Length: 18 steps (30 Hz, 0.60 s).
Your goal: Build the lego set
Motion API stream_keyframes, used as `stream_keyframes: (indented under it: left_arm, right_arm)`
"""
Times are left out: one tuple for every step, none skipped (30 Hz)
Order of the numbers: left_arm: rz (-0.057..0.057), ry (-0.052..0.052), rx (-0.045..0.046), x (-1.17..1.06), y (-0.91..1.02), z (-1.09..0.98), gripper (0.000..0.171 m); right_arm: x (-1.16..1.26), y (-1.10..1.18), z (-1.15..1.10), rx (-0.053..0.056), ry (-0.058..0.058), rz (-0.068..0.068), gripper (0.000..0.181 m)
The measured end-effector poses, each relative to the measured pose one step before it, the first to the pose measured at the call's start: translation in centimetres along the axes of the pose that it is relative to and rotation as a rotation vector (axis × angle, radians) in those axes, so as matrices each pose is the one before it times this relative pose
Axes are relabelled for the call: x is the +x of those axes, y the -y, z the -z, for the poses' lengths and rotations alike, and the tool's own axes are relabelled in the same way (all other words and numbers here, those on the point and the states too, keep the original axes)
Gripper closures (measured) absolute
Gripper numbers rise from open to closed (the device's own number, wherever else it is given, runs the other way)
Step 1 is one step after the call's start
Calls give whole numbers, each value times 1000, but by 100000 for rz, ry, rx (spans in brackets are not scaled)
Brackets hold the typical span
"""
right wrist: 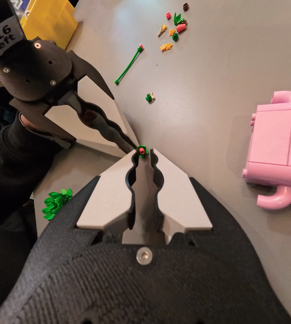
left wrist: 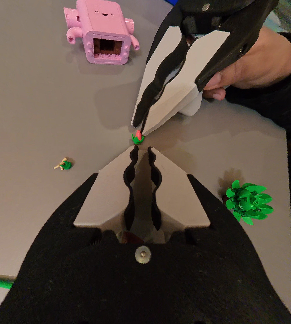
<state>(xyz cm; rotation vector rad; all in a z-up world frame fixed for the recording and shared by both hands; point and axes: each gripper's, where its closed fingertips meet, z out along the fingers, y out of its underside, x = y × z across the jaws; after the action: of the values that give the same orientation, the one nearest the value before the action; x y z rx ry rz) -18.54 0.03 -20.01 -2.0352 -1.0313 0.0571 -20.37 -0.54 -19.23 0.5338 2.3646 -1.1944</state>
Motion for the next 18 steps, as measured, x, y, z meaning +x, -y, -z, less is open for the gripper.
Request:
stream_keyframes:
  left_arm:
    - [-1051, 727, -201, 20, 38, -85, 162]
    - [-844, 581, -242, 29, 10, -74, 163]
    - [-673, 421, -237, 30, 15, -62, 164]
    - [-473, 306, -168, 13, 1, -51, 165]
    - [-298, 137, -163, 28, -8, -32, 166]
    - [-97, 148, -8, -11, 13, -6, 166]
    - [97, -74, 0, -6, -8, 2, 166]
    - [203, -180, 15, 3, -3, 4, 166]
    - [151, -119, 18, 0, 8, 4, 166]
    - [55, -4, 14, -3, -1, 5, 166]
    - [4, 38, -2, -5, 0, 0, 166]
    - [-33, 30, -6, 0, 3, -6, 166]
    - [-83, -88, -89, 11, -16, -7, 166]
    - [-151, -98, -122, 30, -13, -7, 167]
    - [-140, 40, 35, 15, 6, -1, 167]
    - [-97, -4, 0, 7, -3, -3, 167]
    - [-68, -63, 13, 11, -4, 3, 166]
    - [-65, -38, 7, 10, 11, 0, 166]
  right_arm:
    - [5, -4, 9, -42, 174, -231, 171]
    - [-21, -24, -27, -212, 72, 85, 172]
    - [-37, -57, -37, -387, -5, 406, 174]
    - [-64, -50, -53, -444, 1, 609, 174]
    - [-40, -50, -41, -294, -193, 616, 174]
    - [-25, -11, -18, -142, -232, 510, 174]
    - [-15, -12, -10, -84, -117, 346, 175]
    - [-17, -9, -6, -45, -5, 196, 175]
    - [-24, -5, -8, -16, 26, 168, 175]
    - [-61, 34, 4, 162, 259, 307, 175]
    - [-217, 104, 20, 641, 1072, 582, 176]
    - [-285, 162, 3, 1008, 1324, 712, 177]
    - [-205, 135, -20, 798, 639, 709, 177]
    - [-86, 63, -22, 358, -207, 828, 177]
    - [-49, 41, -4, 225, -412, 935, 177]
    - [-43, 31, 0, 215, -322, 793, 177]
    - [-11, 25, -1, 95, -355, 556, 177]
    - [4, 19, -12, 51, -332, 437, 177]
